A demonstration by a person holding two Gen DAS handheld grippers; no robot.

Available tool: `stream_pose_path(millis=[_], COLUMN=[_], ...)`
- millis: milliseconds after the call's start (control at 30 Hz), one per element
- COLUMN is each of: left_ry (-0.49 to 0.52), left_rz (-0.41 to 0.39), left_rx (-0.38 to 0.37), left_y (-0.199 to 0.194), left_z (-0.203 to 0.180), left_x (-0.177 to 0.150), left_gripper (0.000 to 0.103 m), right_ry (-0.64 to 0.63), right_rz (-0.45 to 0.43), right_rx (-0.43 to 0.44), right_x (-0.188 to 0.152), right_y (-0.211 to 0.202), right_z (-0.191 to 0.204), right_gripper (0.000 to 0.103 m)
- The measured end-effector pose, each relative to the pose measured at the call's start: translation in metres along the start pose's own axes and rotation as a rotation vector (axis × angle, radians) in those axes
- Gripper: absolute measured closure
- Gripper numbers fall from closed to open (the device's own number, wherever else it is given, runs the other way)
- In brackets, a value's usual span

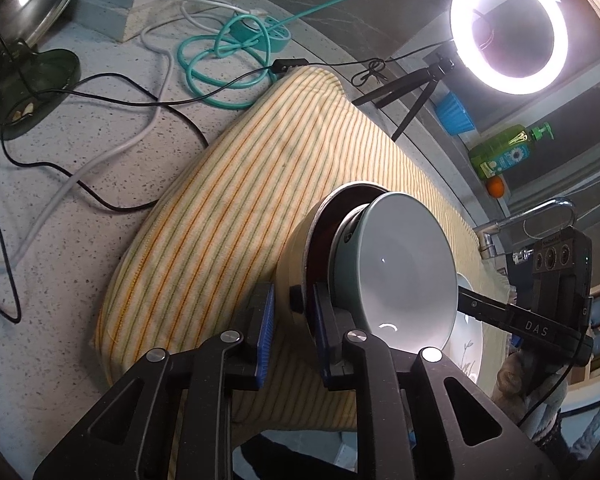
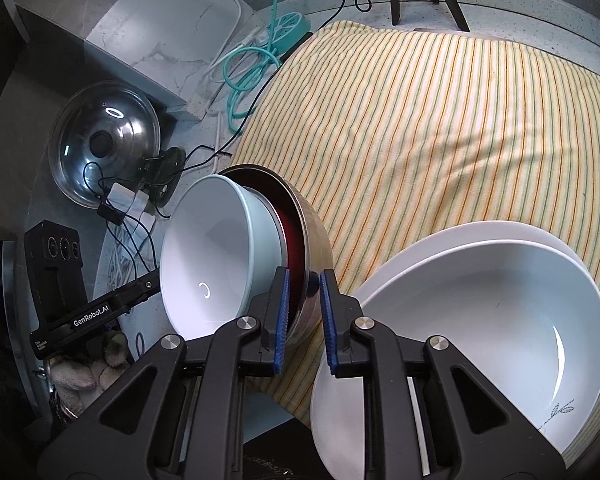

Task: Organize plates and bowls
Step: 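Lower the pale blue bowl into the red-sided bowl inside the steel bowl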

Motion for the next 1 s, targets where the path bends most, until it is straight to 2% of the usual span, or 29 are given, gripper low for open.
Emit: stream_pose_path(millis=[733,1000], left_ry=[-0.008,0.038], left_rz=[-0.026,-0.052], left_rx=[-0.014,0.029], left_y=[-0.011,-0.006], left_z=[-0.009,-0.012], left_x=[0.003,0.002], left_gripper=[0.089,0.089], right_ry=[0.005,-0.022], right_rz=[-0.007,-0.012], right_rx=[0.016,-0.011], right_x=[0.002,0.001], right_y=[-0.007,-0.006], right_z=[0.004,0.003], right_gripper=[0.089,0.089])
Point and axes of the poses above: each gripper's, at about its wrist camera, not at the fingertips, and y roughly the way its jaws point, z to its left, x to its top, the point moved 7 cm from there along y, roughly the way its jaws point, and after that the axes turned 15 degrees about -y, right-handed, at the moved point
